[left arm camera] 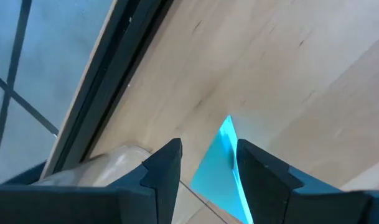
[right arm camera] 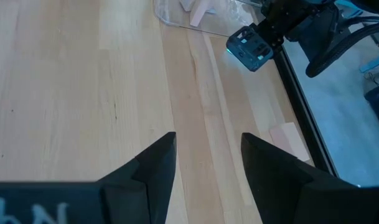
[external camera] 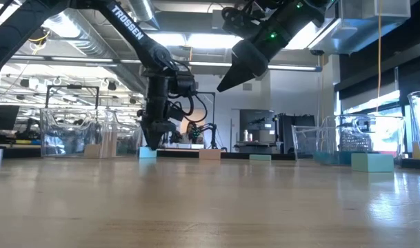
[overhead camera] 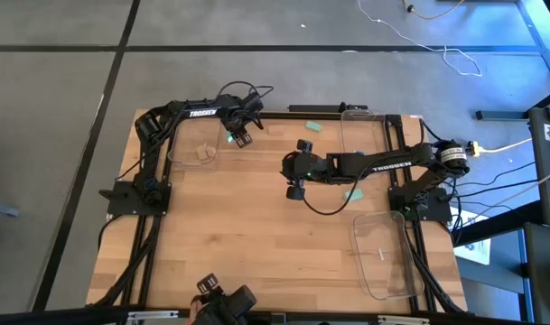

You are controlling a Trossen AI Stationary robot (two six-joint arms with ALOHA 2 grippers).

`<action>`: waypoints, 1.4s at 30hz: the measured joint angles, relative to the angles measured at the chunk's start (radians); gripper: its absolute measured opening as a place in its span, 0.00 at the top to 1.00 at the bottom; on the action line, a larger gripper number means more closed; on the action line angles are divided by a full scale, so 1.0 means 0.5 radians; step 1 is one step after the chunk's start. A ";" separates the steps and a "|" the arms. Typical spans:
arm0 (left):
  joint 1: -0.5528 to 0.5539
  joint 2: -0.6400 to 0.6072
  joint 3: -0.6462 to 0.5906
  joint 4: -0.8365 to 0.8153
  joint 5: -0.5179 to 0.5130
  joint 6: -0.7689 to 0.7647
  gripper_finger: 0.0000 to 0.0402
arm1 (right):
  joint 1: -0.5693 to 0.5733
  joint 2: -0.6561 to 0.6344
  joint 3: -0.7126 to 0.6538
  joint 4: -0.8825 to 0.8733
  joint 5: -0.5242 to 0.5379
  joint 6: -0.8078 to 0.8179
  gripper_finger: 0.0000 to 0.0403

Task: Sort & place blocks by color
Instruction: Put the top left light blue block into the bottom right transparent bin

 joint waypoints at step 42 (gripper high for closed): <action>-0.001 0.068 -0.120 0.117 0.036 -0.113 0.64 | 0.000 0.000 0.000 0.000 0.000 -0.001 0.55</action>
